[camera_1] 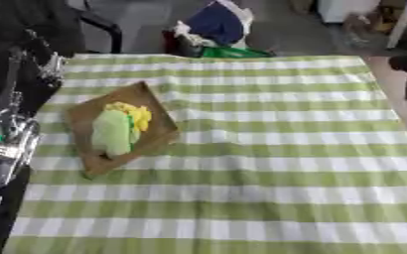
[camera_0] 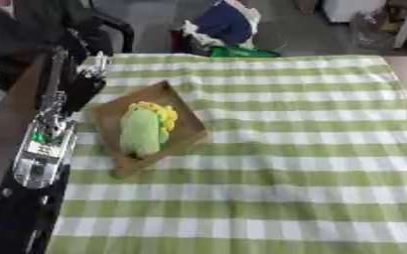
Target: Pick up objects on the table and place them in the box.
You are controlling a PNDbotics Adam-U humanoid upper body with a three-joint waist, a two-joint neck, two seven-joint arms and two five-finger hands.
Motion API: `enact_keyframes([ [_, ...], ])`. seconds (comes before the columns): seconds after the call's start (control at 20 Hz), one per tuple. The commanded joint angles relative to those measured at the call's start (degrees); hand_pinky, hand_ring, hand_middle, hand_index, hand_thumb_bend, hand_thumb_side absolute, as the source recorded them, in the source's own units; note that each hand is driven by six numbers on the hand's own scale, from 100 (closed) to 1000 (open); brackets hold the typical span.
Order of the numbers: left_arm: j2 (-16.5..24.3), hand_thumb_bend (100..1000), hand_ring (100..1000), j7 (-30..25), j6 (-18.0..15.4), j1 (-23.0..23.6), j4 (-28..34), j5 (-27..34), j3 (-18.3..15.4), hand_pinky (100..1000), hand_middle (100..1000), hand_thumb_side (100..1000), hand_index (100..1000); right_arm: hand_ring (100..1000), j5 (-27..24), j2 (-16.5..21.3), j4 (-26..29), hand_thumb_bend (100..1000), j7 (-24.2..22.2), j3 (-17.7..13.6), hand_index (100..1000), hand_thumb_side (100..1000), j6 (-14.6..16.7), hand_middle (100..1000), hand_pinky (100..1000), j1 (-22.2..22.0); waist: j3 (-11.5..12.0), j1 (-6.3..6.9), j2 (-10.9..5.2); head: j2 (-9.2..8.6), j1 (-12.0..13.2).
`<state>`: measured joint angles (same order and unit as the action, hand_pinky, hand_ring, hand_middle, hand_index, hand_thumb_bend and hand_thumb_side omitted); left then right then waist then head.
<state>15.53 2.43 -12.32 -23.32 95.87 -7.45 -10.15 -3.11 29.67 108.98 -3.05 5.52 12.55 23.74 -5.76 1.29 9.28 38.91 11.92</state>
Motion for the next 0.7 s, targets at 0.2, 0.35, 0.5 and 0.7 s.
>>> enact_keyframes([
  [0.2, -0.3, 193, 603, -0.2, -0.1, -0.7, 2.5, 1.6, -0.2, 647, 626, 526, 802, 771, 0.3, 7.2, 3.5, 100, -2.6, 2.2, 883, 380, 1.0, 644, 847, 5.5, 0.4, -0.66, -0.71, -0.52, -0.2],
  [0.35, -0.7, 186, 602, -0.5, 0.0, -0.5, 2.7, 1.9, -0.1, 647, 625, 529, 803, 771, 0.5, 8.6, 4.1, 100, -4.6, 3.8, 881, 354, 1.3, 650, 844, 7.8, 0.4, -0.90, -0.69, -0.34, -0.2],
  [0.5, -1.1, 185, 601, -0.6, -0.2, -0.4, 3.1, 2.4, 0.1, 647, 624, 531, 802, 771, 1.0, 8.7, 4.0, 100, -6.0, 4.8, 882, 351, 1.5, 653, 843, 9.0, 0.6, -0.93, -0.71, -0.10, 0.0],
  [0.7, -1.3, 175, 599, -0.7, -0.4, -0.2, 3.1, 2.7, 0.3, 648, 623, 545, 801, 772, 1.3, 8.3, 3.6, 100, -7.2, 5.5, 884, 348, 1.8, 655, 844, 9.5, 0.7, -0.88, -0.74, 0.45, 0.2],
])
